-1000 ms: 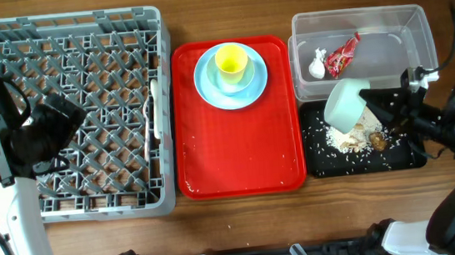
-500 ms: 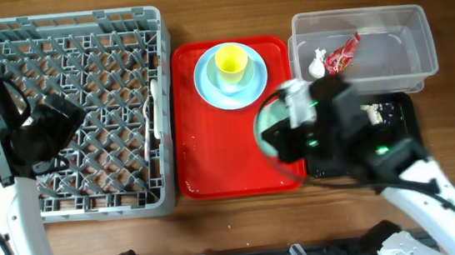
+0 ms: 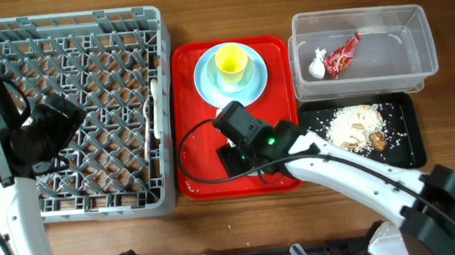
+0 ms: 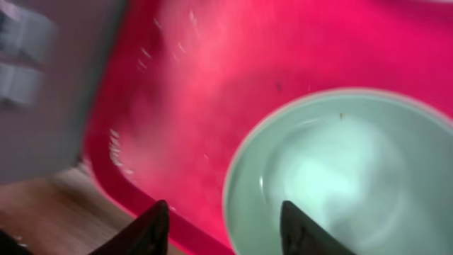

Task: Sort waste into correct bins and load items into the dishwasher rack
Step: 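Set the empty green bowl back on the red tray, then reach the left gripper to the yellow cup and grasp it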

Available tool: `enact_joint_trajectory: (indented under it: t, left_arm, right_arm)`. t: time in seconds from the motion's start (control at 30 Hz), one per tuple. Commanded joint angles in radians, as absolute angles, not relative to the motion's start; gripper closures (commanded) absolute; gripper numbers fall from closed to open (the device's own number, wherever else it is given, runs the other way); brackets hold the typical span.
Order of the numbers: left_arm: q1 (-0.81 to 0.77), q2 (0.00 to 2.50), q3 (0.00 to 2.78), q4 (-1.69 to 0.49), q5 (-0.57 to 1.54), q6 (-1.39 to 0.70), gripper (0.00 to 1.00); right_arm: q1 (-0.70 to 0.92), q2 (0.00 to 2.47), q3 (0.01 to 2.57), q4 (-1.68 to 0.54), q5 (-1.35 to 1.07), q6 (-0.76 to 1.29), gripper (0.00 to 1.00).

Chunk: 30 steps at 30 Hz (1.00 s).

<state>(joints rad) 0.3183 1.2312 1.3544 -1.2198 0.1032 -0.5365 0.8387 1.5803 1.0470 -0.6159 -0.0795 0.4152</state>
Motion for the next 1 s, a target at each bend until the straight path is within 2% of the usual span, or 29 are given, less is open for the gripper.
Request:
enact_joint_trajectory:
  t: [0.0, 0.03, 0.1, 0.23, 0.53, 0.67, 0.8, 0.83, 0.87, 0.97]
  left_arm:
    - [0.323, 1.225, 1.359, -1.217, 0.107, -0.529, 0.0]
    - [0.323, 1.225, 1.359, -1.217, 0.107, -0.528, 0.0]
    - [0.323, 1.225, 1.359, -1.217, 0.107, -0.529, 0.0]
    - [0.323, 1.225, 1.359, -1.217, 0.107, -0.529, 0.0]
    - [0.323, 1.225, 1.359, -1.213, 0.113, -0.532, 0.0]
    - [0.323, 1.225, 1.359, -1.213, 0.112, -0.532, 0.0]
    - [0.323, 1.225, 1.36, -1.151, 0.32, -0.532, 0.0]
    - [0.323, 1.225, 1.36, -1.149, 0.411, -0.527, 0.07]
    - [0.309, 1.225, 1.36, -1.15, 0.454, -0.506, 0.27]
    - [0.194, 1.225, 1.36, -1.143, 0.447, -0.501, 0.48]
  right_arm:
    - [0.825, 1.438, 1.142, -0.695, 0.064, 0.368, 0.3]
    - [0.816, 1.394, 1.153, -0.728, 0.14, 0.368, 0.27]
    - [0.776, 1.284, 1.156, -0.784, 0.307, 0.37, 0.0]
    - [0.649, 1.105, 1.156, -0.973, 0.55, 0.366, 0.0]
    - [0.633, 1.133, 1.155, -0.992, 0.548, 0.367, 0.0]
    - [0.633, 1.179, 1.155, -0.991, 0.458, 0.367, 0.0]
    - [0.633, 1.222, 1.155, -0.987, 0.358, 0.367, 0.0]
    - [0.633, 1.235, 1.155, -0.987, 0.356, 0.367, 0.01]
    - [0.633, 1.248, 1.155, -0.987, 0.356, 0.367, 0.0]
    - [0.633, 1.271, 1.155, -0.986, 0.356, 0.367, 0.0]
